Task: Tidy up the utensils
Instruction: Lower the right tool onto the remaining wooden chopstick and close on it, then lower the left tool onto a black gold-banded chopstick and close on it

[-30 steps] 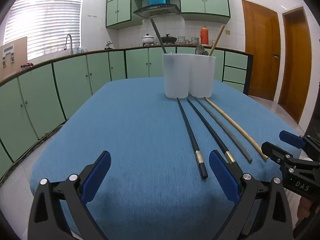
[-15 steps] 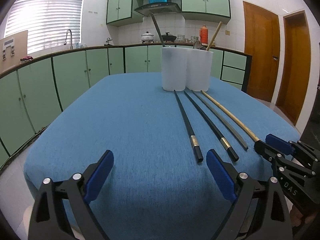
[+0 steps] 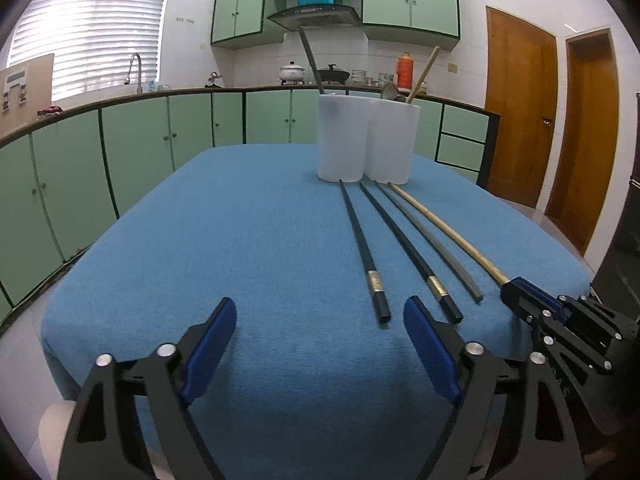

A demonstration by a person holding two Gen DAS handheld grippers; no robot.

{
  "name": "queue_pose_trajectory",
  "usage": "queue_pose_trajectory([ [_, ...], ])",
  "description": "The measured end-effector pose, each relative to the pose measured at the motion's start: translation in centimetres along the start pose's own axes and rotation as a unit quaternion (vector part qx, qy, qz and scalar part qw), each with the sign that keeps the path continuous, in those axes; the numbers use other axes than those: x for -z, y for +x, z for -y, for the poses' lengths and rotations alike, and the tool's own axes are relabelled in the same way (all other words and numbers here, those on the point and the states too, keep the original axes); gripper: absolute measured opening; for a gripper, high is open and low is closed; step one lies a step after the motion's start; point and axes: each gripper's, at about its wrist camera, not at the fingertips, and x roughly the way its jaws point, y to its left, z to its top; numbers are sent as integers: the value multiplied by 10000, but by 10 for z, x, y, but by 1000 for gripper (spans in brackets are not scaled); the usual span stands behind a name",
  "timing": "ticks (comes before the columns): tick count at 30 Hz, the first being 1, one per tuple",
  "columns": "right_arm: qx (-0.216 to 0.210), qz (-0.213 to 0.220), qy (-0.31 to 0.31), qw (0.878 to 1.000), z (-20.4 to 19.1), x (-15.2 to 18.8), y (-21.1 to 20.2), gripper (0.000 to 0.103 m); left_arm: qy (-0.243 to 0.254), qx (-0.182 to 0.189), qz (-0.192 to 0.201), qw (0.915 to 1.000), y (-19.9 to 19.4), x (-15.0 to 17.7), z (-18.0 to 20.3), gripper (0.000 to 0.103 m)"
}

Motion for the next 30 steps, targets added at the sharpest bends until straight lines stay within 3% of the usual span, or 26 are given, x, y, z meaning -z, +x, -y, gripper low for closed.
queue_pose_trajectory([
  [7,1,-21,60,10000,6,2,-3,6,48,137,-94,9999,5,1,10,63],
  [14,-24,-22,80,10000,8,2,-3,6,102,209,-142,9996,10,0,15,36],
  [18,-36,-19,99,9999,9,2,-3,6,170,268,-144,9994,12,1,22,31],
  [23,-53,2,114,9999,10,3,-3,6,25,313,-174,9994,14,0,24,12],
  [30,-90,39,143,9999,13,4,-3,6,-82,130,-108,9998,12,3,27,7],
])
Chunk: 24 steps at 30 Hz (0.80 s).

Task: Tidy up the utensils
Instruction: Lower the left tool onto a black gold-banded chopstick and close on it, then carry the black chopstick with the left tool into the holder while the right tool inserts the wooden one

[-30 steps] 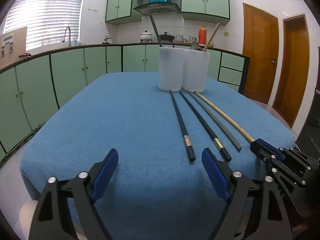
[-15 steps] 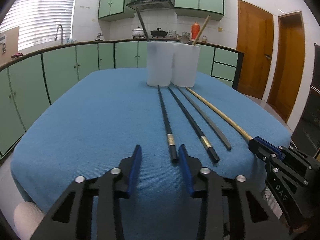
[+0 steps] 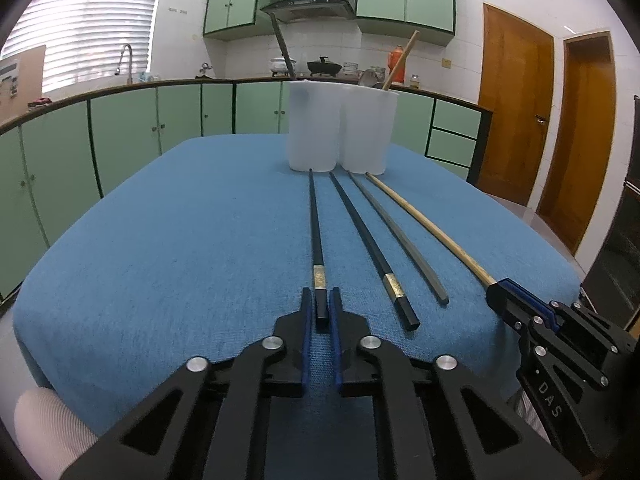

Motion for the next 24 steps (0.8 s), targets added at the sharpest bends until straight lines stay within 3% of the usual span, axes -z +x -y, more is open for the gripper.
queue_pose_trajectory([
  [11,2,21,3,10000,9,-7,-4,6,-122,-80,37,9999,-11,-6,-6,6],
  [19,113,434,-207,9988,18,-40,-31,6,10,-187,493,9986,-43,-31,-11,6],
  [24,-53,669,-169,9976,30,-71,-46,6,162,-134,900,9957,-68,-54,-7,6],
])
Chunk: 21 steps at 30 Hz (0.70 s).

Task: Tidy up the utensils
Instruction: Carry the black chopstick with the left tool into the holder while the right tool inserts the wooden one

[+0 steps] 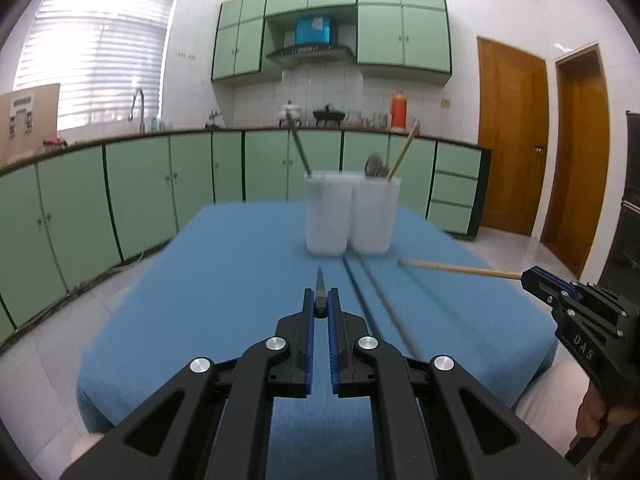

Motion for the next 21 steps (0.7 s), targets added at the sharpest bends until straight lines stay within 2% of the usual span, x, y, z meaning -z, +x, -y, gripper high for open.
queue_pose_trajectory([
  [4,-121,127,-11,9998,8,-30,-4,6,94,62,240,9996,-9,-24,2,6],
  [10,-504,-59,82,9987,25,-81,5,6,168,278,394,9987,-10,-66,-1,6],
  [21,-959,-648,-9,9933,33,-145,38,6,312,598,109,9977,24,-120,-1,6],
])
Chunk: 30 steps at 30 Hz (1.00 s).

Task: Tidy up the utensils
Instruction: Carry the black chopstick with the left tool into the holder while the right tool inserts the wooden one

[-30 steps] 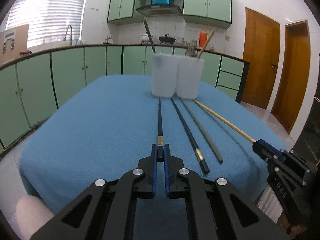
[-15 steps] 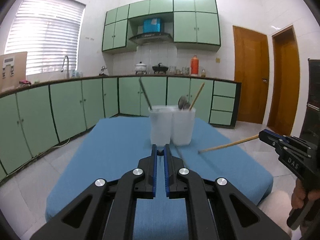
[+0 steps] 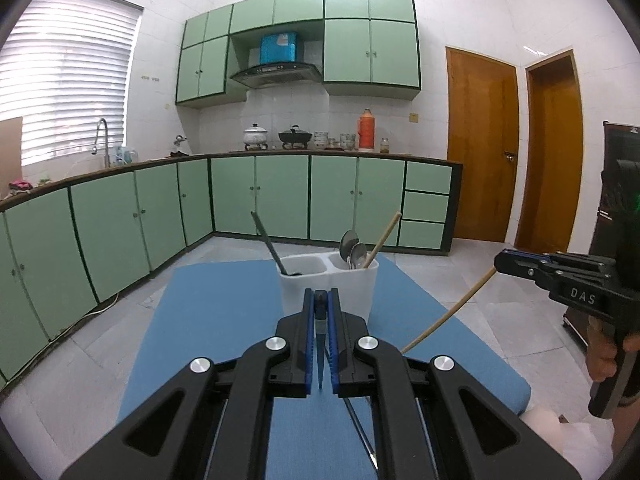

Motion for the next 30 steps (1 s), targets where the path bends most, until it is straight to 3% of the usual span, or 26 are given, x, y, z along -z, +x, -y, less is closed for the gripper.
queue_pose_trajectory([
  [15,-481,-240,-189,9984,2,-64,0,6,37,196,56,9998,18,-44,-12,6],
  [21,-821,-80,-207,9964,0,-105,-13,6,166,203,416,9988,8,-79,-9,6],
  [30,-408,-168,-596,9972,-6,-189,9,6,252,201,600,9977,30,-149,-7,6],
])
